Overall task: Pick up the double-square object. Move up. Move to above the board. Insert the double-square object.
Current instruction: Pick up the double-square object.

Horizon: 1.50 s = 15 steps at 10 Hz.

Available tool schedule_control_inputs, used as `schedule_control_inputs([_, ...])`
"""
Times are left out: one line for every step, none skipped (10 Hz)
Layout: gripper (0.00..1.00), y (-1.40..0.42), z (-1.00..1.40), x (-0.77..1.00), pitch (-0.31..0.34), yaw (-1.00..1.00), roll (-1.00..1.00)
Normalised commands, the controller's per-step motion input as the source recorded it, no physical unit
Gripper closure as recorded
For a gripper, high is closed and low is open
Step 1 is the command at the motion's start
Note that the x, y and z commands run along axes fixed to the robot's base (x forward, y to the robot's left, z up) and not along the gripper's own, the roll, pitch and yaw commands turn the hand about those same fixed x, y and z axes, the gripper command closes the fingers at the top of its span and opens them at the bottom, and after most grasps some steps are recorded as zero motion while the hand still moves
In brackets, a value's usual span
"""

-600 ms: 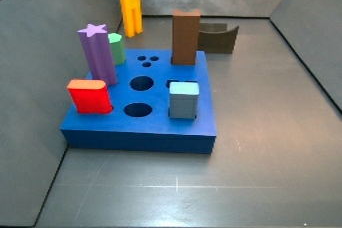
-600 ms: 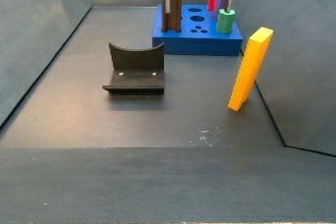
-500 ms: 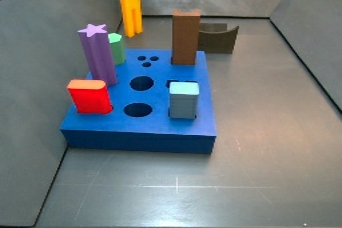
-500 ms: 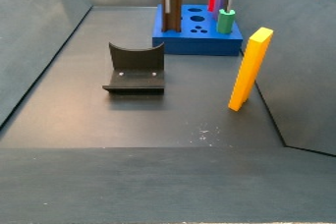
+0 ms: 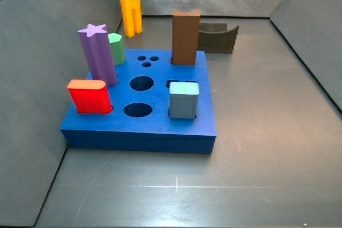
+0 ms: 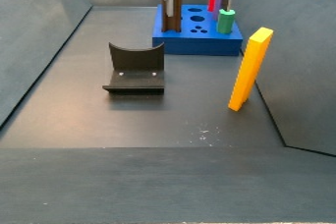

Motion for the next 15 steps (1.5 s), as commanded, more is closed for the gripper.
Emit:
schedule_control_inputs([0.00,0.03,-0.06,-0.01,-0.057,1.00,0.06])
schedule_control_inputs([0.00,0.07,-0.18,-0.06,-0.026,0.98,0.13])
schedule_control_inputs([0.00,0.12,-0.30,-0.30,-0.024,0.75,0.20])
schedule_control_inputs([0.00,0.13,-0.36,-0.38,-0.050,0.69,0.22])
schedule_control_inputs([0.00,0.18,-0.29,-0.43,-0.067,0.65,0.18])
schedule_control_inputs([0.00,0.28,-0.20,-0.54,-0.023,0.49,0.15])
schedule_control_inputs([0.00,0.00,-0.12,-0.43,-0.080,0.74,0.12])
schedule_control_inputs([0.00,0.00,-0.08,-0.33,-0.080,0.85,0.10])
schedule_control_inputs([0.00,0.00,0.00,-0.34,-0.077,0.81,0.07])
schedule_control_inputs([0.00,-0.03,-0.06,-0.24,-0.093,0.80,0.07])
schedule_control_inputs([0.00,0.04,0.00,-0.13,-0.056,0.37,0.02])
schedule_control_inputs([0.00,0.14,0.00,-0.06,-0.019,0.00,0.00])
schedule_control_inputs([0.00,0.13,-0.01,-0.15,0.000,-0.15,0.00])
schedule_control_inputs([0.00,0.09,-0.02,-0.15,0.000,-0.19,0.00])
schedule_control_inputs([0.00,0.05,-0.02,-0.16,0.000,-0.18,0.00])
